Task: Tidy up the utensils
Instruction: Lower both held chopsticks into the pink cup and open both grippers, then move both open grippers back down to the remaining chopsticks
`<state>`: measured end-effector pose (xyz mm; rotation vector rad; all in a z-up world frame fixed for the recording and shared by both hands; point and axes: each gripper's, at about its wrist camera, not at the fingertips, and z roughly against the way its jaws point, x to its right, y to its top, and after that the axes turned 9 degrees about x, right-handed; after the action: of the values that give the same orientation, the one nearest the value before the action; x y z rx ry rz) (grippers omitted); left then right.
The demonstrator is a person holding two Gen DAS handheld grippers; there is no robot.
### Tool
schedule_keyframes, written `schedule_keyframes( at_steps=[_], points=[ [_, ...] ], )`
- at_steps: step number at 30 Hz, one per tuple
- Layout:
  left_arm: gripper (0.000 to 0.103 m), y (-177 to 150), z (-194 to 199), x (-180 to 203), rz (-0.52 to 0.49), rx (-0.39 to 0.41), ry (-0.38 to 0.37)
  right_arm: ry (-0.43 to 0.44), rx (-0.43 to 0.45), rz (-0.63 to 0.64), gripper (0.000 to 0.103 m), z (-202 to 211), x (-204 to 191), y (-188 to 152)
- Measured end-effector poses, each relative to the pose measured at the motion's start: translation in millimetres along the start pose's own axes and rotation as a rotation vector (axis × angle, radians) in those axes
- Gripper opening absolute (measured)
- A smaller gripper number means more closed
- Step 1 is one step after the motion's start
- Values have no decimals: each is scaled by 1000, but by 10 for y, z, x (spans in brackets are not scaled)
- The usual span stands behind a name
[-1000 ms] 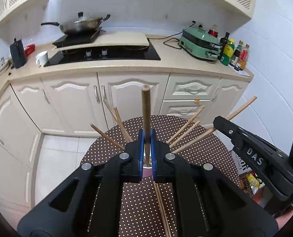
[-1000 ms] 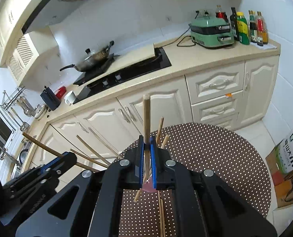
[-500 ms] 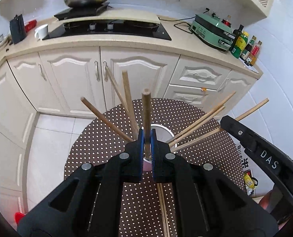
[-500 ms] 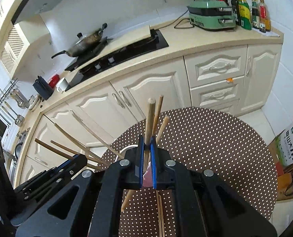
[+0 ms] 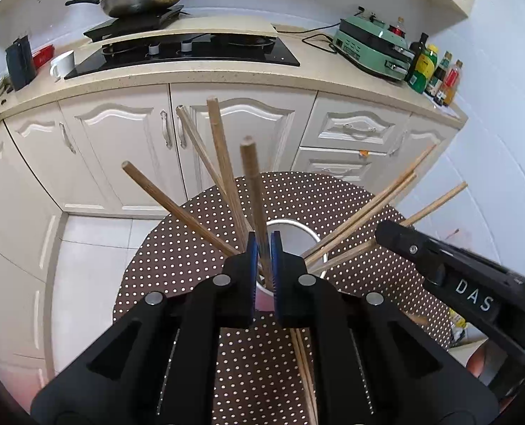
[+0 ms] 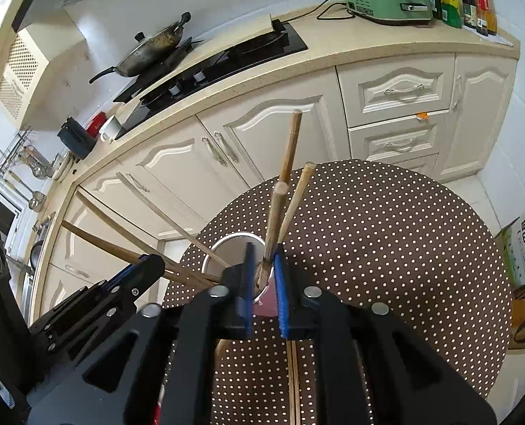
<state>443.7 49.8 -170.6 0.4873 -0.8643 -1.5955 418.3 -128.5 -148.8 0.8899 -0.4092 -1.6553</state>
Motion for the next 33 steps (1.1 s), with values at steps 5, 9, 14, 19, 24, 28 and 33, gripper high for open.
schedule_keyframes(
  at_steps=[5, 9, 14, 19, 24, 28, 33],
  points=[
    [53, 0, 94, -23, 23, 36, 13, -8, 15, -4, 42, 93, 46, 13],
    [53, -17, 112, -18, 9, 26, 28, -18, 24, 4, 45, 164, 97, 16],
    [53, -36, 149, -10, 0, 25, 43, -25, 27, -1, 48, 219, 167, 6],
    [53, -48, 205, -17, 3, 30, 53, -30, 23, -4, 49, 255, 208, -18],
    [53, -59, 258, -19, 3, 35, 66, -30, 19, 0, 51, 292, 232, -40],
    [53, -75, 303, -15, -1, 38, 77, -28, 11, 7, 53, 327, 241, -68],
    [53, -110, 356, -5, 0, 39, 91, -30, 1, 17, 59, 368, 262, -108]
  ],
)
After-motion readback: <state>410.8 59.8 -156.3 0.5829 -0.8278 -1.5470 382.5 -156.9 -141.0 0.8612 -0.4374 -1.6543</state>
